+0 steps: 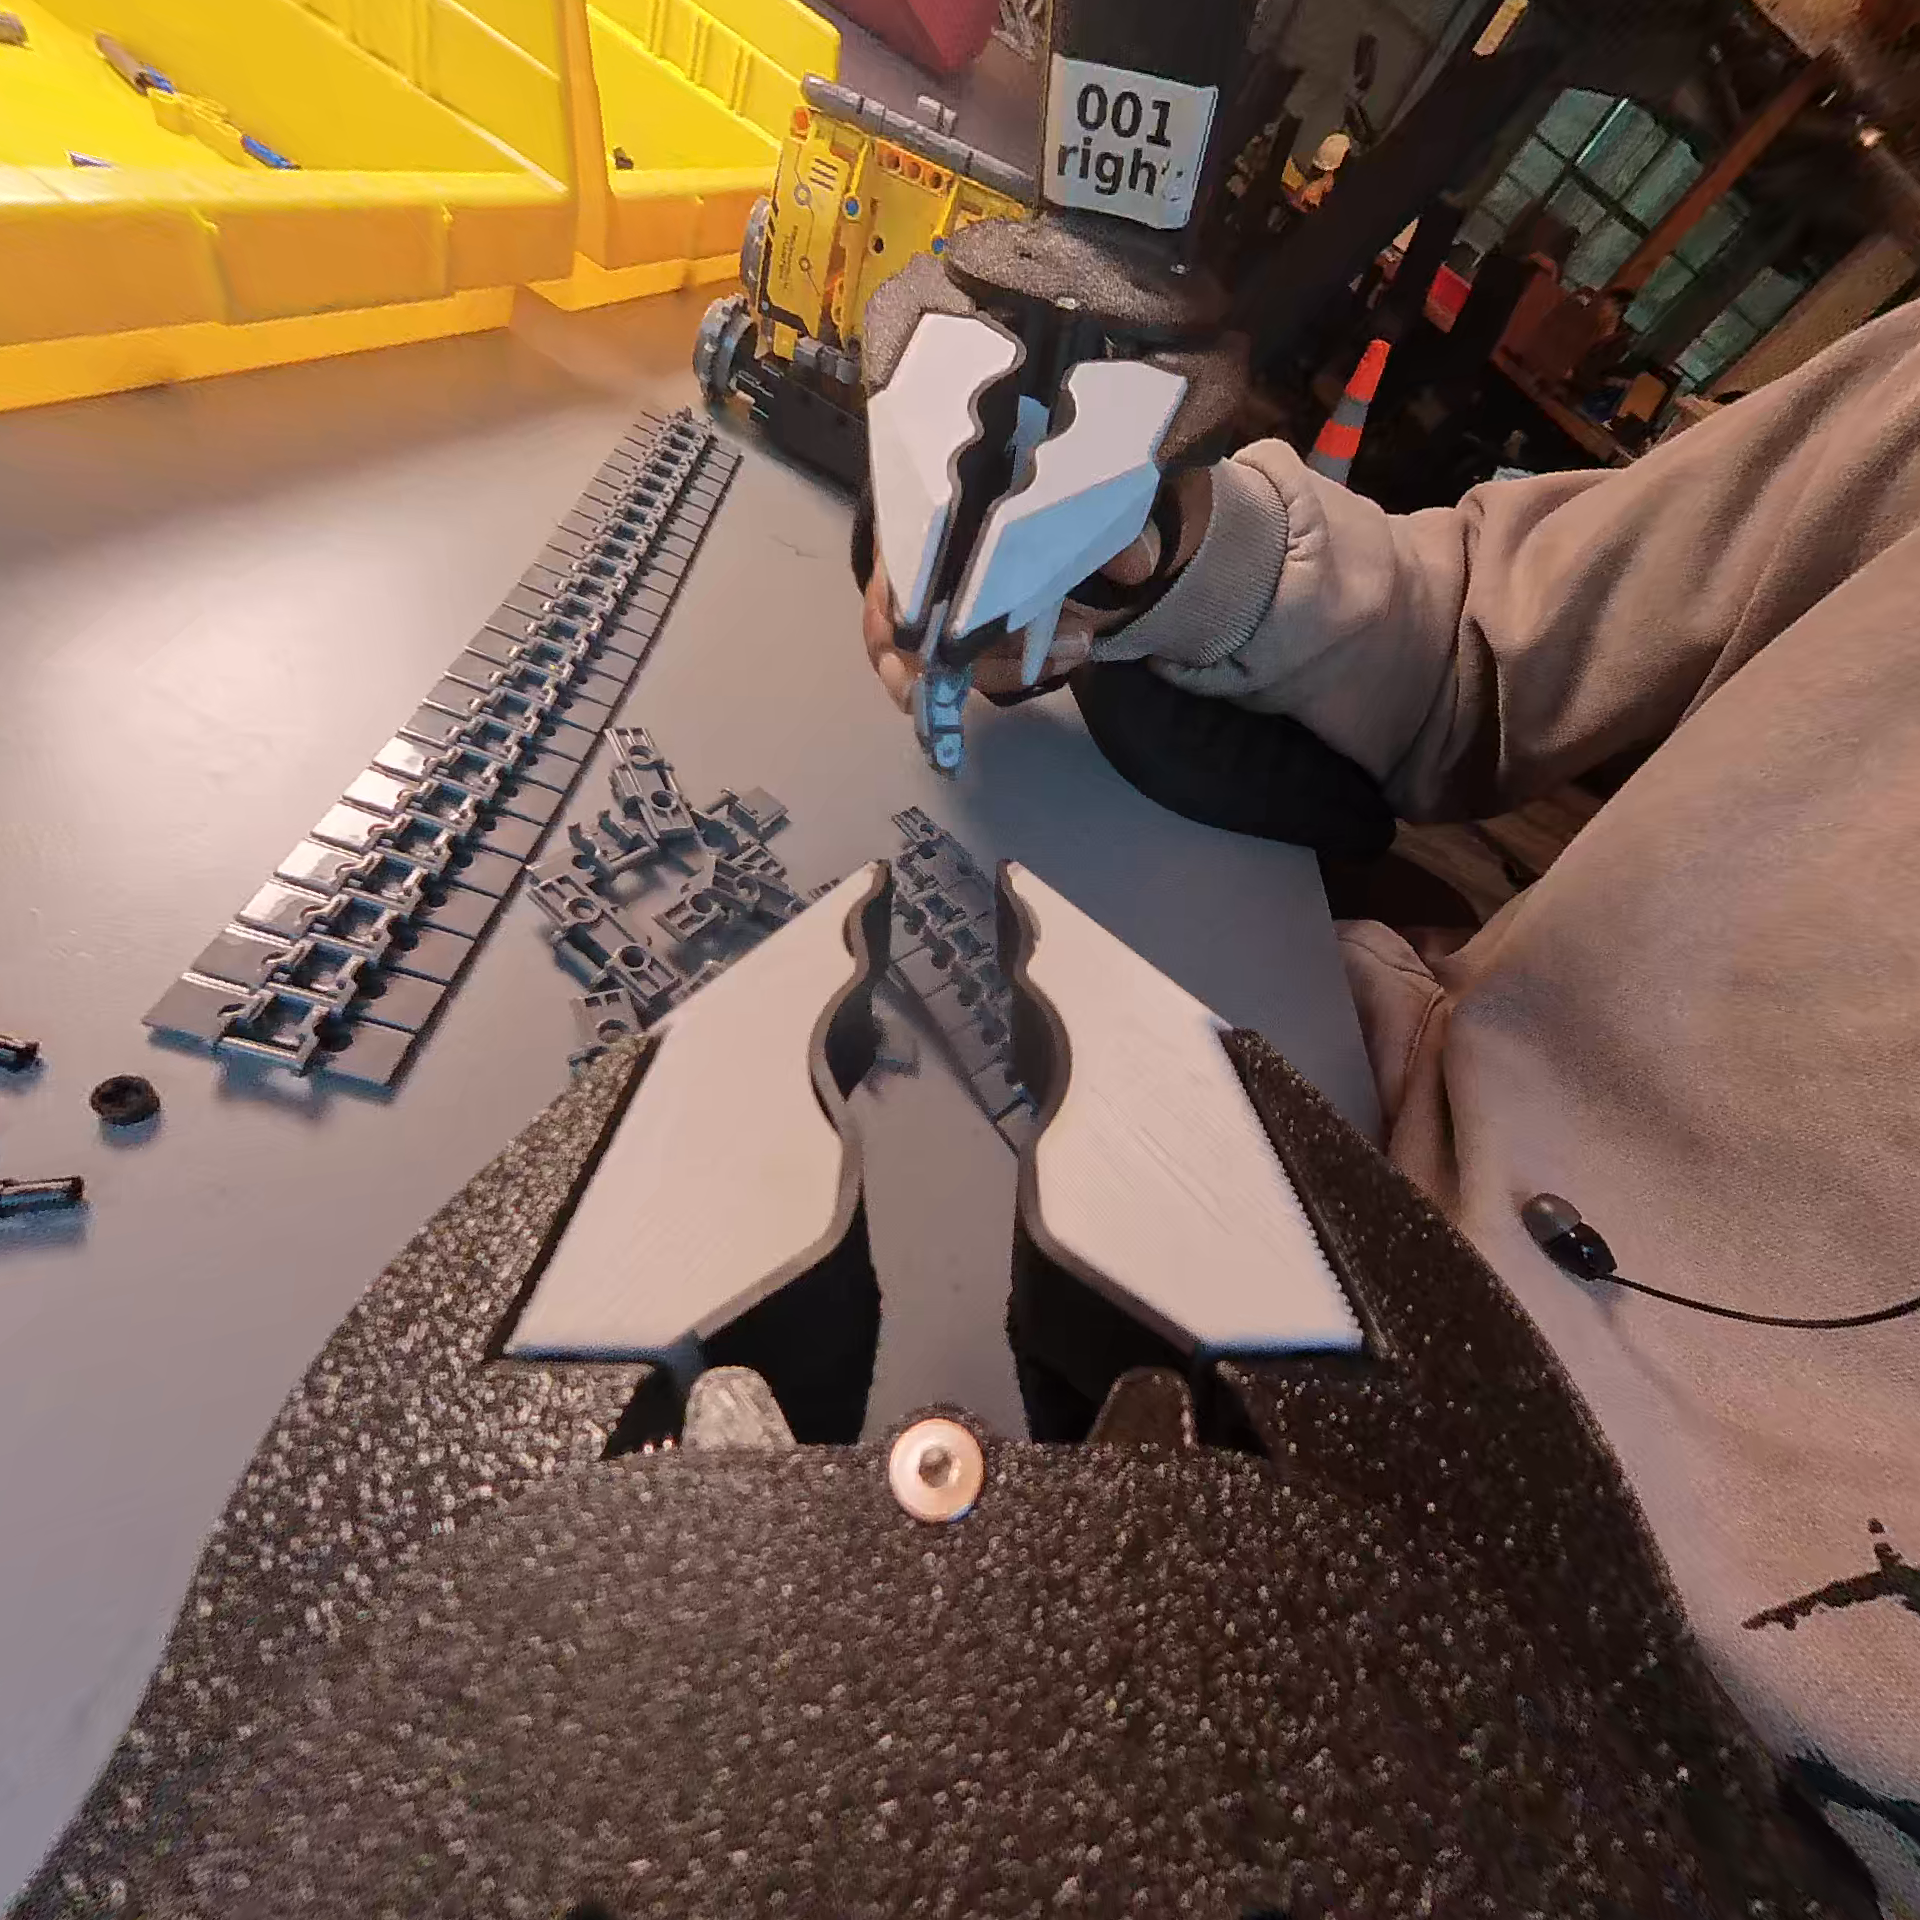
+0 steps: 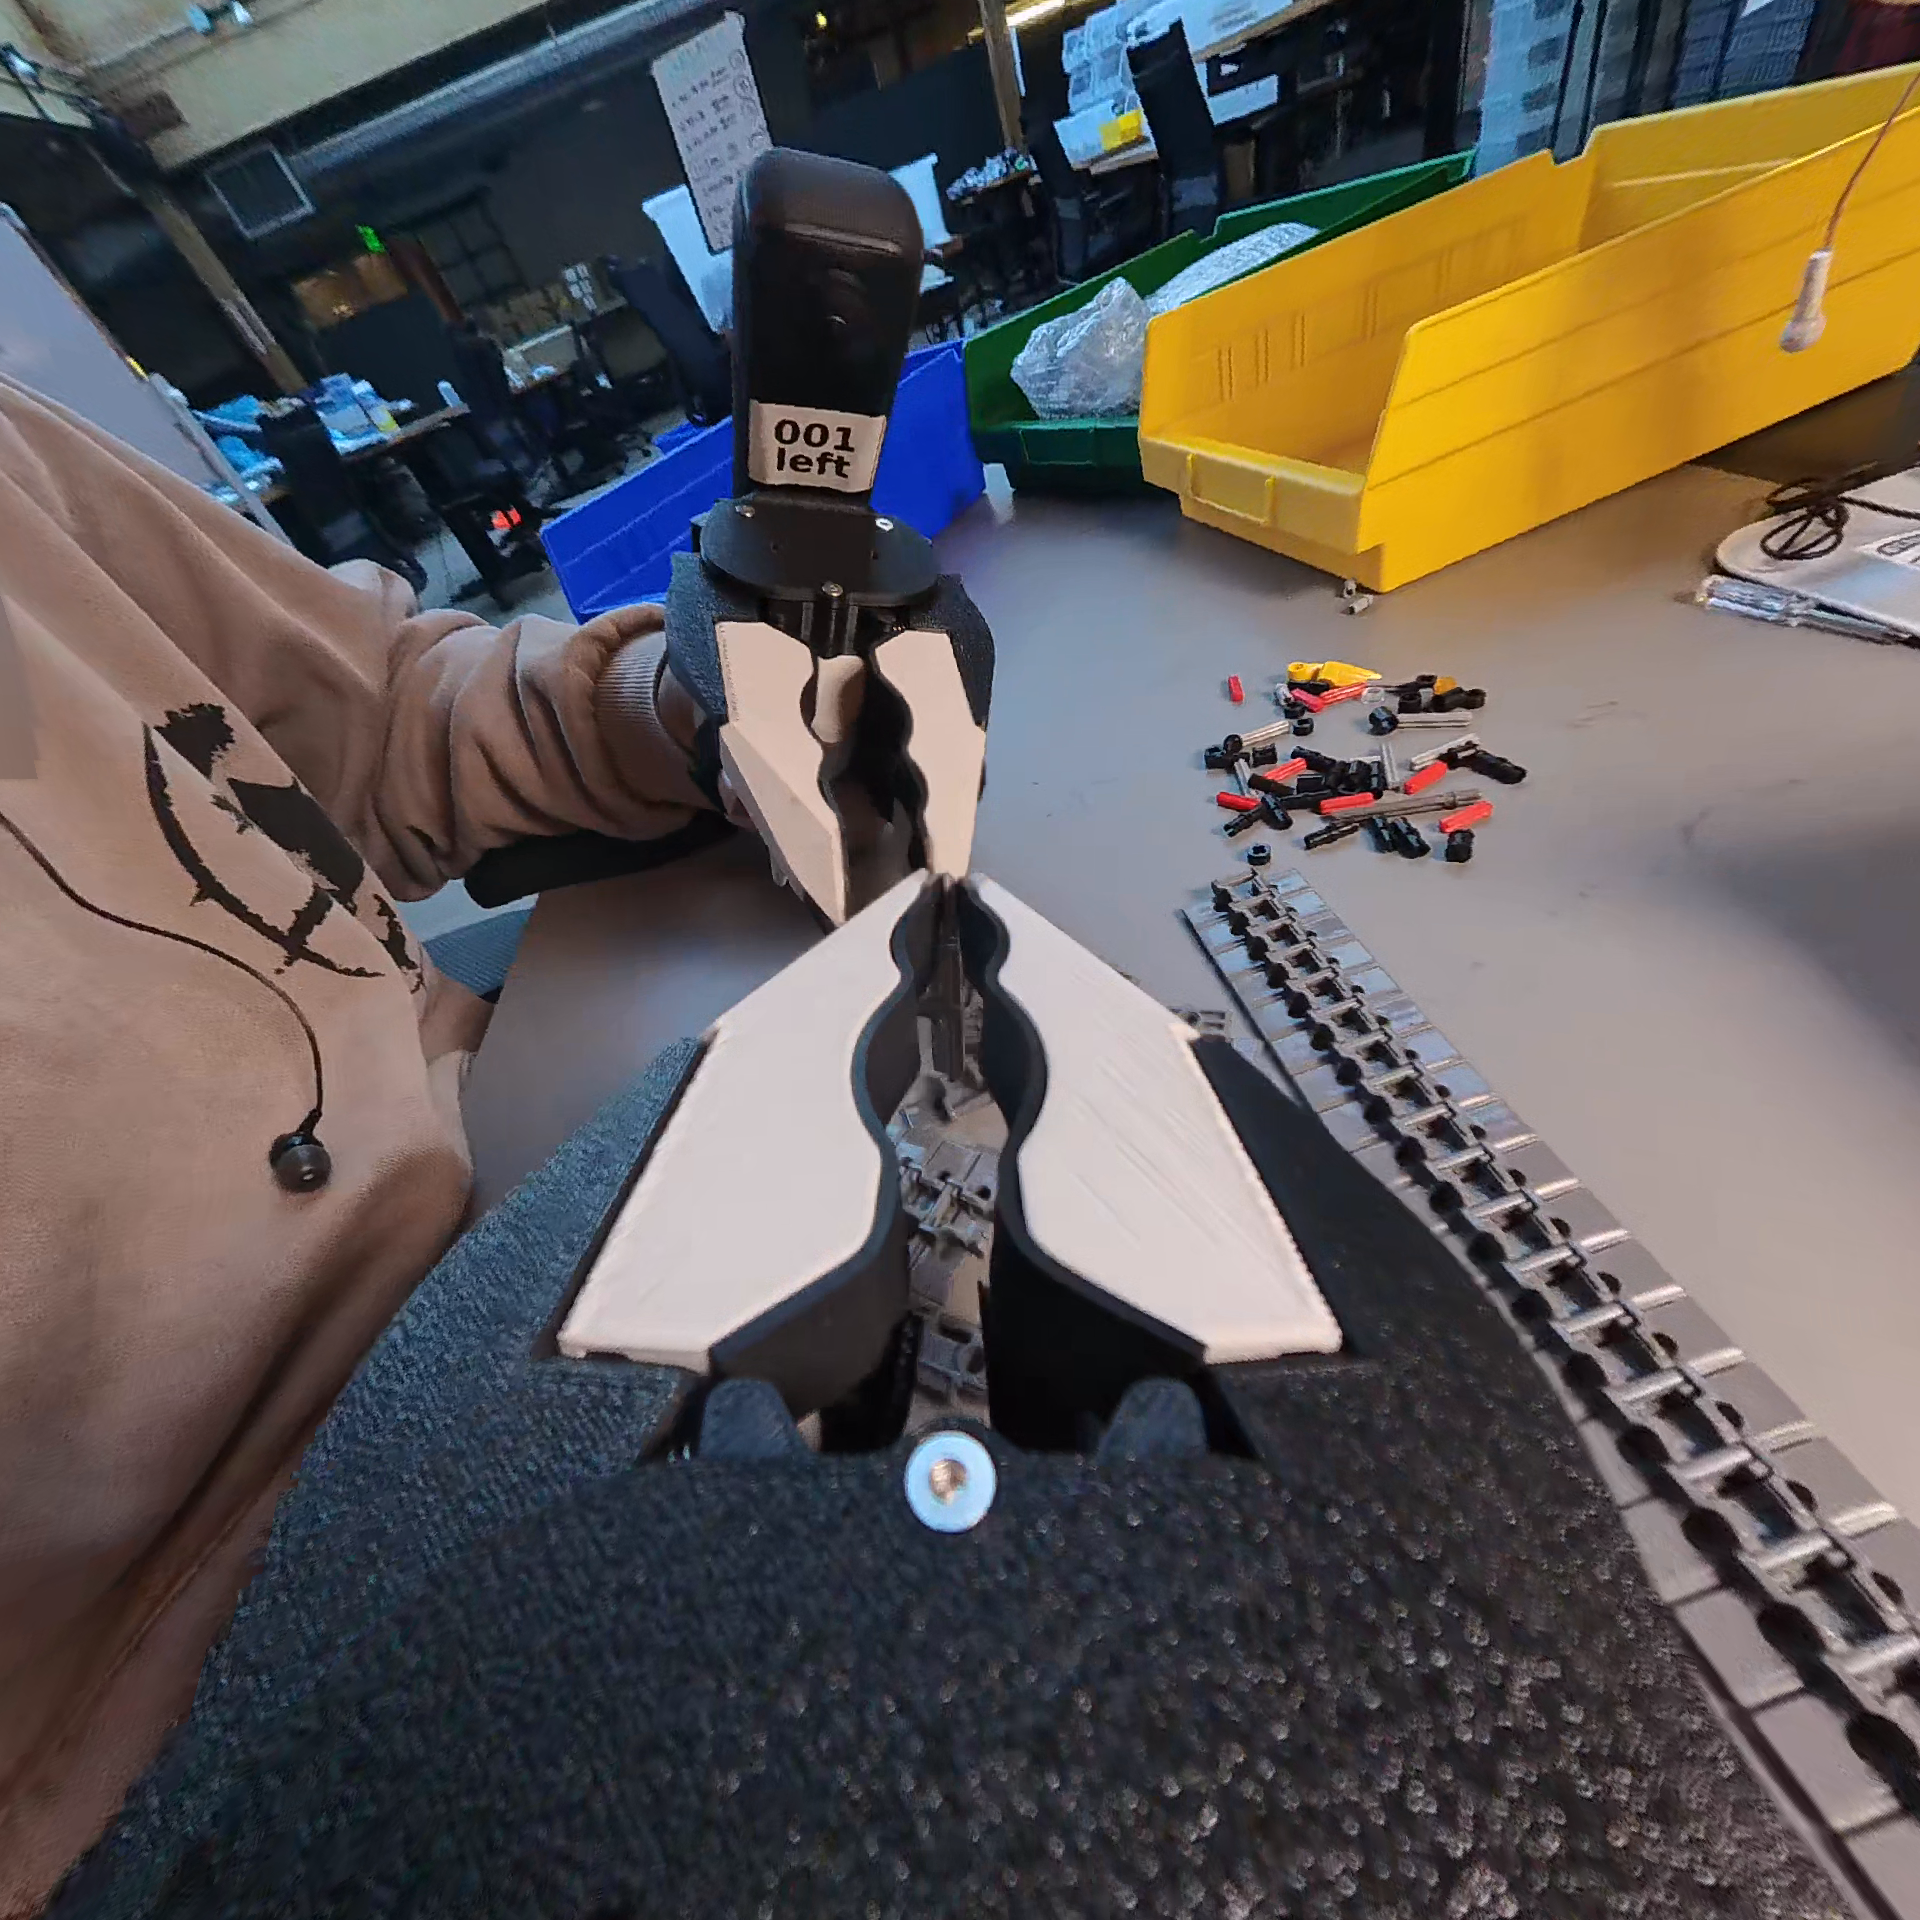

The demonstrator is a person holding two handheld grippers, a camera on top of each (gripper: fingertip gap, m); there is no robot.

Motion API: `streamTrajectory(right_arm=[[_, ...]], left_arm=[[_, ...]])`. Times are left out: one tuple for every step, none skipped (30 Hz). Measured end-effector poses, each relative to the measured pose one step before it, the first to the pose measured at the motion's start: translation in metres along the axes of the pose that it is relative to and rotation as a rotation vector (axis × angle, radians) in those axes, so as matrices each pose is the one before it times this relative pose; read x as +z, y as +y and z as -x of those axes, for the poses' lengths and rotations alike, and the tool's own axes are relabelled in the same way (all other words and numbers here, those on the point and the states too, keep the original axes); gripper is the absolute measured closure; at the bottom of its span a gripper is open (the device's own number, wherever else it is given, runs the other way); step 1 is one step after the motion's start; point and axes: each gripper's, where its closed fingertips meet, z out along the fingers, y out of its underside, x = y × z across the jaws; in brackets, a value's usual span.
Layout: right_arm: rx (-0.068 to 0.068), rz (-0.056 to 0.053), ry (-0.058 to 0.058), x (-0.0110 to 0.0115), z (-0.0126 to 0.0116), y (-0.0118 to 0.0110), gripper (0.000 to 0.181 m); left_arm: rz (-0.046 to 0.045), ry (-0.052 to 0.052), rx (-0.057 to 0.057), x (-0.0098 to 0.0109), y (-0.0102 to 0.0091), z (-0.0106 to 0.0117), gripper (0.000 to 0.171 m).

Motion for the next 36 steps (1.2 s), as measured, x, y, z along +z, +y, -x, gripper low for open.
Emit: streamTrajectory(right_arm=[[0.0208,-0.0178,-0.0132,0.00014,0.00125,-0.00243,0.180],[0.0239,-0.0180,-0.0171,0.00028,0.00178,-0.00253,0.180],[0.0268,-0.0189,-0.0194,0.00082,0.00214,-0.00257,0.180],[0.0289,-0.0181,-0.0193,0.00147,0.00224,-0.00231,0.180],[0.0287,-0.0143,-0.0232,0.00228,0.00298,-0.00141,0.180],[0.0243,-0.0098,-0.0235,0.00278,0.00324,-0.00060,0.180],[0.0161,-0.0026,-0.0133,0.00312,0.00211,0.00062,0.180],[0.0047,0.0025,-0.0025,0.00299,0.00075,0.00128,0.180],[-0.0038,0.0101,-0.0027,0.00253,0.00102,0.00221,0.180],[-0.0032,0.0036,-0.0089,0.00181,0.00201,0.00093,0.181],[0.0031,-0.0063,-0.0098,0.00116,0.00229,-0.00067,0.180],[-0.0006,-0.0030,0.0043,0.00067,-0.00024,-0.00012,0.180],[-0.0029,-0.0071,-0.0111,0.00020,0.00221,-0.00088,0.180],[0.0036,-0.0096,-0.0168,0.00013,0.00297,-0.00195,0.180],[0.0026,-0.0126,-0.0110,0.00026,0.00202,-0.00217,0.180],[0.0045,-0.0133,-0.0108,0.00060,0.00182,-0.00188,0.180],[0.0022,-0.0121,-0.0167,0.00032,0.00303,-0.00189,0.180],[-0.0237,-0.0090,0.0065,-0.00020,0.00095,-0.00164,0.180],[-0.0470,-0.0025,0.0261,-0.00012,-0.00083,-0.00074,0.180],[-0.0507,0.0026,0.0193,0.00024,0.00105,-0.00082,0.180],[-0.0569,0.0008,0.0149,0.00050,0.00216,-0.00161,0.180],[-0.0422,0.0060,0.0075,0.00073,0.00231,-0.00065,0.180],[-0.0432,0.0088,0.0059,0.00075,0.00246,0.00053,0.180],[-0.0314,0.0037,0.0015,0.00060,0.00275,0.00002,0.180],[-0.0326,0.0057,-0.0012,0.00021,0.00284,0.00031,0.181],[-0.0655,0.0131,-0.1092,0.00122,0.02112,0.00095,0.181],[-0.0257,0.0649,-0.1124,0.01491,0.03067,0.00891,0.181],[-0.1169,0.1165,0.0116,0.01717,0.00992,0.01893,0.181],[-0.1061,0.0582,0.0861,0.00116,-0.01064,0.00881,0.181],[0.0682,-0.0615,0.0514,-0.01404,-0.01913,-0.00857,0.181],[0.0552,-0.0276,0.0394,-0.01543,-0.01932,-0.00542,0.181],[0.0269,0.0137,0.0135,-0.00873,-0.01035,0.00062,0.181],[0.0351,0.0074,-0.0107,-0.00250,-0.00223,0.00244,0.181],[0.0292,-0.0118,-0.0020,-0.00014,-0.00111,0.00268,0.181],[0.0310,0.0277,0.0183,0.00133,-0.00490,0.00996,0.181],[0.0233,0.0632,0.0255,0.00199,-0.00675,0.01489,0.180]], left_arm=[[-0.01242,-0.0045,-0.0081,-0.00013,-0.00196,0.00121,0.150],[-0.02085,0.0046,-0.0091,-0.00028,-0.00335,-0.00025,0.147],[-0.02726,0.0156,-0.0062,-0.00019,-0.00437,-0.00240,0.147],[-0.02918,0.0192,-0.0034,0.00013,-0.00486,-0.00365,0.146],[-0.02663,0.0153,-0.0042,0.00055,-0.00459,-0.00314,0.147],[-0.02365,0.0207,-0.0085,0.00049,-0.00418,-0.00388,0.147],[-0.01712,0.0261,-0.0142,0.00054,-0.00311,-0.00450,0.149],[-0.01107,0.0229,-0.0160,0.00035,-0.00194,-0.00383,0.152],[-0.00538,0.0134,-0.0145,-0.00015,-0.00063,-0.00204,0.155],[-0.00245,-0.0005,-0.0109,-0.00058,0.00036,0.00058,0.159],[0.00086,-0.0055,-0.0073,-0.00109,0.00066,0.00163,0.165],[0.00008,0.0085,-0.0108,-0.00122,-0.00054,-0.00071,0.166],[-0.00576,0.0135,-0.0072,-0.00134,-0.00159,-0.00205,0.167],[-0.01379,0.0108,-0.0036,-0.00113,-0.00265,-0.00206,0.169],[-0.01124,0.0094,-0.0005,-0.00085,-0.00233,-0.00205,0.169],[-0.00639,0.0050,-0.0003,-0.00040,-0.00178,-0.00221,0.169],[-0.00342,-0.0001,0.0007,0.00005,-0.00111,-0.00168,0.169],[-0.00390,-0.0116,-0.0018,-0.00007,-0.00110,0.00108,0.169],[-0.00229,-0.0079,-0.0023,-0.00022,-0.00081,0.00134,0.169],[-0.00422,0.0027,-0.0089,-0.00040,-0.00083,-0.00009,0.170],[-0.00677,0.0107,-0.0094,-0.00054,-0.00085,-0.00102,0.170],[-0.00265,0.0123,-0.0082,-0.00062,0.00016,-0.00131,0.170],[-0.00258,0.0112,-0.0095,-0.00053,0.00073,-0.00136,0.170],[-0.00214,0.0095,-0.0097,-0.00010,0.00075,-0.00142,0.170],[-0.00047,-0.0150,-0.0073,-0.00061,0.00057,0.00324,0.170],[-0.02129,-0.0593,-0.0230,-0.00395,-0.00346,0.01376,0.170],[-0.03601,-0.0069,-0.0457,-0.00710,-0.00801,0.00985,0.170],[-0.00548,0.0150,0.0016,-0.00426,-0.00358,-0.00062,0.171],[0.05940,-0.0058,0.0617,0.00231,0.00860,-0.00550,0.170],[0.03810,0.0040,0.0344,0.00455,0.00717,-0.00573,0.169],[-0.00271,-0.0017,-0.0114,0.00213,0.00056,0.00017,0.169],[-0.02237,-0.0129,-0.0279,-0.00146,-0.00409,0.00505,0.169],[-0.00691,-0.0102,-0.0189,-0.00263,-0.00284,0.00492,0.169],[0.00902,-0.0293,0.0017,-0.00252,0.00037,0.00673,0.169],[0.00131,-0.0340,0.0061,-0.00183,0.00089,0.00673,0.169],[0.00247,-0.0053,-0.0128,-0.00055,0.00137,0.00266,0.169]])
